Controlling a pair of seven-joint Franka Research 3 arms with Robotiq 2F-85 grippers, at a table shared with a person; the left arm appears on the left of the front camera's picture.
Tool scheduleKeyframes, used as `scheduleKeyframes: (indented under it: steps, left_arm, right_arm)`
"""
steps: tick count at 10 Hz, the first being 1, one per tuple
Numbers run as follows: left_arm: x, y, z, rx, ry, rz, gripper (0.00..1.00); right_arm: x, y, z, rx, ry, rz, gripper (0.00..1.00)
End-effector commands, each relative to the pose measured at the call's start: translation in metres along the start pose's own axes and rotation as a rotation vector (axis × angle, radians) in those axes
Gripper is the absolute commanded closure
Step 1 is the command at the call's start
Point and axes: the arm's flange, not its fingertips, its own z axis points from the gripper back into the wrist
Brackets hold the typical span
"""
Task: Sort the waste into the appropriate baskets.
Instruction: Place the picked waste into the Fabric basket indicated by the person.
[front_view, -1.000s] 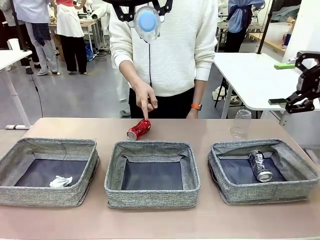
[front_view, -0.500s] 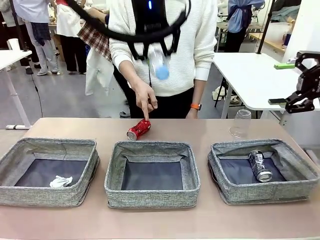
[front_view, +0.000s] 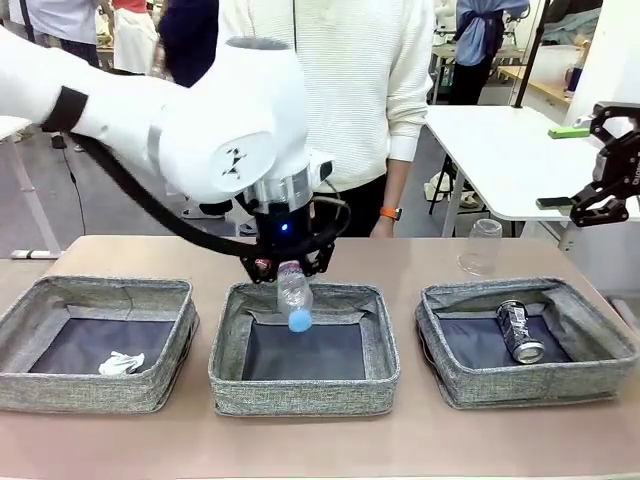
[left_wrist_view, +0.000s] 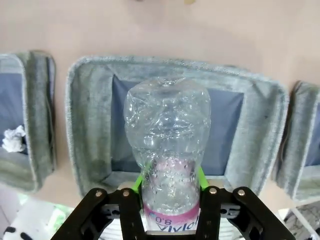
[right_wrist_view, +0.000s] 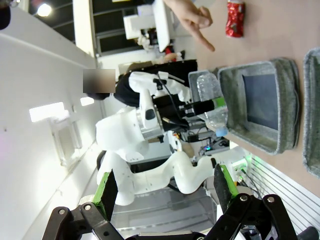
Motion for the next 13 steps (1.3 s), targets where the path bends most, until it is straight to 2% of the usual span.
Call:
scheduleKeyframes:
  steps: [1,3,4,5,6,13]
  left_arm:
    - [0.0027,-0.0019,0.0204,0.014,-0.038,0.007,0.64]
    - [0.0032,-0.0012,0.0187,0.011,-0.015,0.008,0.64]
    - [0.0037,-0.0005,0.0175,0.013,0.048,-0.007,0.07]
    - [0.0044,-0.0006,0.0188,0.025,0.039,-0.002,0.07]
    - [0.0053,-0.0011,0.0202,0.024,0.049,-0.005,0.00]
    - [0.0091,-0.0015,0.0243,0.038,0.094,-0.013,0.00]
  right_arm:
    - [-0.0016,-0.0006,0.0003,-0.007,0.001,0.008,0.00]
    - [-0.0016,-0.0006,0.0003,-0.007,0.001,0.008,0.00]
    - [-0.0016,-0.0006,0.0003,-0.007,0.001,0.008,0.00]
    - [-0.0016,-0.0006,0.0003,-0.007,0.001,0.008,0.00]
    - [-0.0016,-0.0006,0.0003,-0.007,0.001,0.008,0.00]
    - [-0.0016,-0.0006,0.0003,-0.007,0.001,0.008,0.00]
